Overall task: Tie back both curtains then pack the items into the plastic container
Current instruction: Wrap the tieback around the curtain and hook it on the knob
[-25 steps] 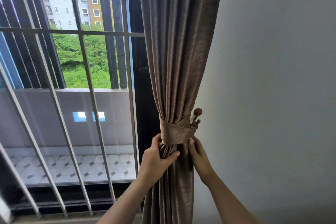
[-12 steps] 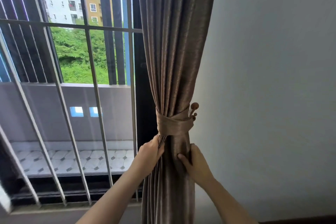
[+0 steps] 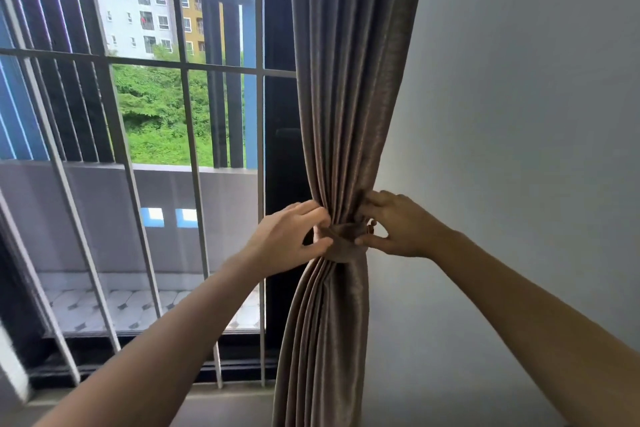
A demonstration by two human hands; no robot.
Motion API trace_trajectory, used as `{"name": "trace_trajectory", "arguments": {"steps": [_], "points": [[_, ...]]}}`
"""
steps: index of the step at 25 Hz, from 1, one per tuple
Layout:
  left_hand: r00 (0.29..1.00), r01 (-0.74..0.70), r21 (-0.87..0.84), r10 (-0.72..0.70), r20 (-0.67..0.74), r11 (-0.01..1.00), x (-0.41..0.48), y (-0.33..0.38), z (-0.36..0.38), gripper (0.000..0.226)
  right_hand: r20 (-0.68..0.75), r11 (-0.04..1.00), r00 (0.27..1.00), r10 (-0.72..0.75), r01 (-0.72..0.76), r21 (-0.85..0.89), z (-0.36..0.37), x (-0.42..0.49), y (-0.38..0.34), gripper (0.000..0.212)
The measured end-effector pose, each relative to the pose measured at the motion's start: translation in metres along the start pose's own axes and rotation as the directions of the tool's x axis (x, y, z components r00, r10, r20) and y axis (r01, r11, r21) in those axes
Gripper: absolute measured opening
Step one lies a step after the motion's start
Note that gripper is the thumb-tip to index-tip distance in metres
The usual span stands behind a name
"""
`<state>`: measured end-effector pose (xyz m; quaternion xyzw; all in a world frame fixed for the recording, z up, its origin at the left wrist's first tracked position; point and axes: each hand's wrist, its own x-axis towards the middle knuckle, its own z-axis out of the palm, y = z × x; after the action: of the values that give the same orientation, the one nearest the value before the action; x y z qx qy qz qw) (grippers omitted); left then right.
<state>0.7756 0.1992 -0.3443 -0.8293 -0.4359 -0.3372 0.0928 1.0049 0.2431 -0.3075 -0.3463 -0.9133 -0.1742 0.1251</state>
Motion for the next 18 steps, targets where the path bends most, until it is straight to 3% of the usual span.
{"name": "trace_trajectory", "arguments": {"steps": [3, 6, 10, 13, 14, 16, 18], "points": [[0.989, 0.012, 0.077, -0.023, 0.144, 0.997, 0.010, 0.008, -0.001, 0.037, 0.137, 0.990, 0.989, 0.052, -0.069, 0.120, -0.014, -0.001, -0.009, 0.036], [0.985, 0.013, 0.182, -0.043, 0.165, 0.983, 0.014, 0.018, 0.000, 0.039, 0.159, 0.994, 0.984, 0.076, -0.087, 0.061, -0.015, -0.005, -0.027, 0.032], [0.994, 0.007, 0.126, -0.021, 0.108, 0.992, 0.006, 0.023, -0.002, 0.027, 0.092, 0.996, 0.992, 0.085, -0.082, -0.036, -0.020, -0.009, -0.042, 0.024], [0.996, 0.077, 0.076, -0.073, -0.051, 0.994, 0.011, 0.022, -0.008, 0.045, 0.019, 0.985, 0.989, 0.149, -0.146, -0.092, -0.032, -0.005, -0.036, 0.026], [0.992, 0.069, 0.051, -0.063, -0.113, 0.996, 0.008, 0.023, -0.006, 0.045, -0.035, 0.982, 0.982, 0.186, -0.186, -0.010, -0.029, -0.008, -0.036, 0.027], [0.957, 0.013, -0.030, -0.021, -0.289, 0.999, -0.009, 0.021, 0.009, 0.029, -0.195, 0.916, 0.927, 0.321, -0.251, 0.314, -0.006, -0.024, -0.043, 0.034], [0.914, 0.064, -0.233, -0.150, -0.376, 0.970, -0.037, 0.016, 0.030, 0.020, -0.251, 0.730, 0.791, 0.558, -0.324, 0.602, 0.031, -0.047, -0.051, 0.035]]}}
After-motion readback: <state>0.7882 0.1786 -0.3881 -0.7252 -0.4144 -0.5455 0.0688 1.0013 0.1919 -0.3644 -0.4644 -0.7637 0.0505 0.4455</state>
